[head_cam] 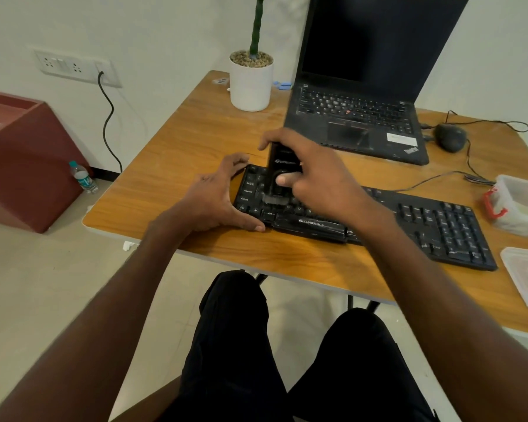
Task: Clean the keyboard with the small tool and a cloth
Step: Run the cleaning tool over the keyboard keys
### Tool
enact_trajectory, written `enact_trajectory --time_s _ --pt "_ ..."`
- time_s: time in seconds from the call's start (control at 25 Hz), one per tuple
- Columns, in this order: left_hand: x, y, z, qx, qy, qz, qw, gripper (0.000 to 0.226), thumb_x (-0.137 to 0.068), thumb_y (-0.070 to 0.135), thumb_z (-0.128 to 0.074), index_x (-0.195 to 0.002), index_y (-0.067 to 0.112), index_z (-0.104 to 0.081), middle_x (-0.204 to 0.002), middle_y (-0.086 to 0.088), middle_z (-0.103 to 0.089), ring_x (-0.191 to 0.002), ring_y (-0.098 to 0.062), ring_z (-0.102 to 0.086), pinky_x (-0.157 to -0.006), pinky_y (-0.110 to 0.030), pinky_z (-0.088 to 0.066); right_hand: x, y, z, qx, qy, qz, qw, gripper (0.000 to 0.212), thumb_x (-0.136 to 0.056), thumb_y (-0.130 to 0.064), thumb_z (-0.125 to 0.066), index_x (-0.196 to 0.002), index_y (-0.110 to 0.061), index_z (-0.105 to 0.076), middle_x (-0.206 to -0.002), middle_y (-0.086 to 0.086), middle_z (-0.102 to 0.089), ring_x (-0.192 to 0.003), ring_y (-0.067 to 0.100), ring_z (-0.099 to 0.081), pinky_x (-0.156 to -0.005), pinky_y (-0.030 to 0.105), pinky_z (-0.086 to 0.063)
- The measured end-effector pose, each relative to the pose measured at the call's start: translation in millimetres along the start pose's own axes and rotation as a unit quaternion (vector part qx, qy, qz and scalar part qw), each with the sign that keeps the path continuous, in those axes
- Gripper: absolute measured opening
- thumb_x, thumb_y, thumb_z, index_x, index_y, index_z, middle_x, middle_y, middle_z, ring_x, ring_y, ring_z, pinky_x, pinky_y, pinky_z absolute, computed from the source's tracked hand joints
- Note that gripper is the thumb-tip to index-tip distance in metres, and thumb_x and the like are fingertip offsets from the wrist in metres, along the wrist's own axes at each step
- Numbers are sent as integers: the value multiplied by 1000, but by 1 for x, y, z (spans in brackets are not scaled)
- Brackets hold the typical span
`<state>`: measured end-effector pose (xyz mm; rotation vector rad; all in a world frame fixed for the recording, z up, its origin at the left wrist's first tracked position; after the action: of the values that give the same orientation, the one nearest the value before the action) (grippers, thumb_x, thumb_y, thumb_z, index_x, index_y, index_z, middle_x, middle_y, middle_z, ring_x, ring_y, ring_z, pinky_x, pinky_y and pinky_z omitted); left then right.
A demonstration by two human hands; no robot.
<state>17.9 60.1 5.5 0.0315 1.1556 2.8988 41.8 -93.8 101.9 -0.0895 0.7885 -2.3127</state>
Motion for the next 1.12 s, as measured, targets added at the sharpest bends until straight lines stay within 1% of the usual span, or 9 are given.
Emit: enact_trajectory --time_s 0.16,0.28,0.44,0.6,0.76,0.84,0.96,1.04,1.12 --pt "0 -2 1 9 1 4 1000 132 -51 56 -100 -155 38 -21 -151 20 -40 -130 -8 -32 -114 -35 -22 10 17 2 105 -55 -7 993 62 -92 -5 -63 -124 -56 -49 -119 -13 -59 -107 18 -59 -82 48 -58" --pt "-2 -7 -2 15 -11 3 1000 137 -41 73 -94 -153 42 -21 -159 16 -42 -135 -8 -36 -119 -38 -22 21 42 25 172 -82 -58 980 59 -93 -9 -64 -124 -57 -49 -118 -13 -58 -106 17 -58 -83 46 -57" --pt "-1 -5 -3 8 -10 -2 1000 137 -37 80 -87 -151 43 -21 -159 15 -44 -135 -4 -38 -121 -39 -21 19 14 12 124 -9 14 992 62 -90 -9 -66 -128 -54 -47 -118 -7 -61 -101 18 -57 -74 39 -51" --pt "-1 -5 -1 13 -7 -4 1000 134 -39 78 -88 -151 43 -23 -154 17 -44 -133 -6 -38 -123 -45 -25 23 13 4 166 -76 42 982 58 -92 -8 -62 -124 -54 -47 -119 -7 -60 -103 20 -56 -72 39 -51" --pt "-1 -5 -2 14 -3 -11 1000 132 -44 70 -98 -150 43 -24 -152 20 -44 -135 -4 -40 -126 -50 -26 17 9 10 142 -33 51 988 59 -90 -6 -63 -124 -52 -48 -115 -6 -60 -102 20 -57 -74 43 -54" --pt "-1 -5 -2 14 -4 -12 1000 128 -48 62 -101 -149 45 -24 -150 20 -45 -135 -6 -41 -125 -51 -27 18 8 4 121 -57 52 990 60 -90 -4 -62 -122 -52 -48 -117 -7 -60 -103 20 -58 -74 44 -55" --pt "0 -5 -1 16 -5 -15 1000 125 -50 60 -101 -148 45 -24 -149 22 -45 -136 -7 -42 -125 -52 -27 10 11 8 192 -69 45 978 57 -91 -7 -62 -125 -51 -49 -115 -9 -60 -103 17 -56 -71 39 -51" --pt "0 -3 -1 22 -3 -15 1000 124 -51 60 -100 -148 45 -24 -145 25 -47 -135 -8 -43 -124 -52 -29 6 0 4 107 -43 67 991 60 -90 -5 -63 -129 -49 -49 -116 -7 -60 -103 18 -57 -73 41 -53" --pt "1 -3 -1 22 -1 -6 1000 124 -52 59 -100 -149 45 -23 -140 25 -46 -132 -9 -43 -123 -52 -31 11 -3 -12 58 -73 82 992 63 -89 -3 -63 -128 -51 -47 -119 -4 -61 -104 21 -58 -76 48 -56"
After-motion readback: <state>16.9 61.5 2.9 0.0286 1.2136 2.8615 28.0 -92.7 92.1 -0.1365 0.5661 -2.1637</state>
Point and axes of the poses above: each hand's wrist, its own x-axis away from the middle knuckle, its own z-axis out of the back of the hand, y = z × x, the point moved 9 cm from there along -x, towards the middle knuckle
